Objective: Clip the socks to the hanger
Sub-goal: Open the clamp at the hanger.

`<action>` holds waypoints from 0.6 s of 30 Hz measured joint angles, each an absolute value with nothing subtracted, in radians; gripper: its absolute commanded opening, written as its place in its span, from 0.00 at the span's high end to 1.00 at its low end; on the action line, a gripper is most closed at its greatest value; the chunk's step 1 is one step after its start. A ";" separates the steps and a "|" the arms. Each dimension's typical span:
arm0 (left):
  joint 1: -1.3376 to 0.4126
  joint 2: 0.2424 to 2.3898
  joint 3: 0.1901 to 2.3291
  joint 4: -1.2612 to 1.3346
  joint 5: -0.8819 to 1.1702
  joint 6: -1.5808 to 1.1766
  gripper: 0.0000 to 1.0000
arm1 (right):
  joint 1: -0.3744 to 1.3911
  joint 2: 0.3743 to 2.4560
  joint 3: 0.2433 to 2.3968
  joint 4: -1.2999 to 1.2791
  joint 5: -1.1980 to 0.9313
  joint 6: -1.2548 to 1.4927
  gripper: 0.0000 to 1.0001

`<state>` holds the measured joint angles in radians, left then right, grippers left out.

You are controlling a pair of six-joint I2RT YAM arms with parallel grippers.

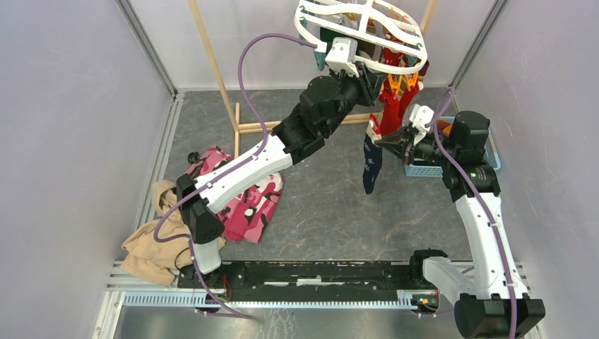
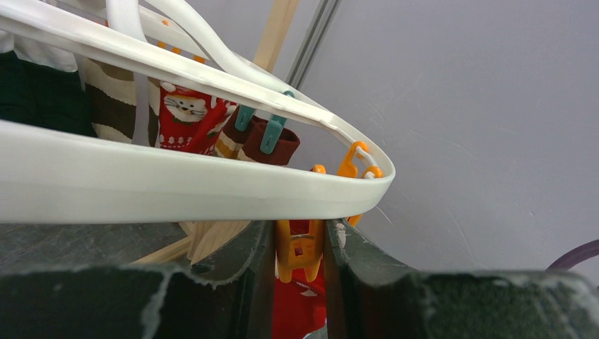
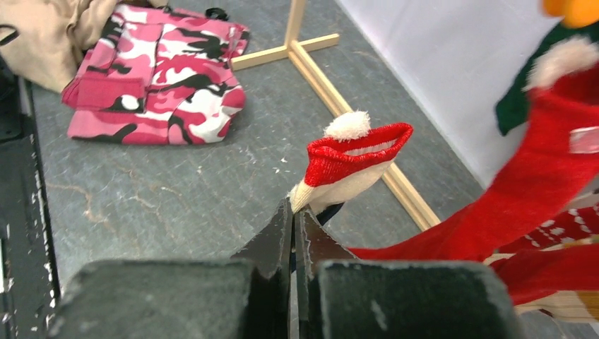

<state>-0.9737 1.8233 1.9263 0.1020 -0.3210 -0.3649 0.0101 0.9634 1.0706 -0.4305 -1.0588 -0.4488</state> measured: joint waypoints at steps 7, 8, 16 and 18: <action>-0.974 1.823 1.927 0.099 -0.334 -0.365 0.98 | 0.010 0.971 1.095 -0.293 -0.988 -0.303 1.00; -0.974 1.823 1.928 0.098 -0.335 -0.366 0.98 | 0.010 0.974 1.098 -0.276 -0.982 -0.285 1.00; -0.974 1.823 1.938 0.083 -0.335 -0.366 0.98 | 0.010 1.001 1.118 -0.182 -0.939 -0.194 1.00; -0.974 1.823 1.938 0.082 -0.335 -0.366 0.98 | 0.011 1.005 1.125 -0.169 -0.933 -0.181 1.00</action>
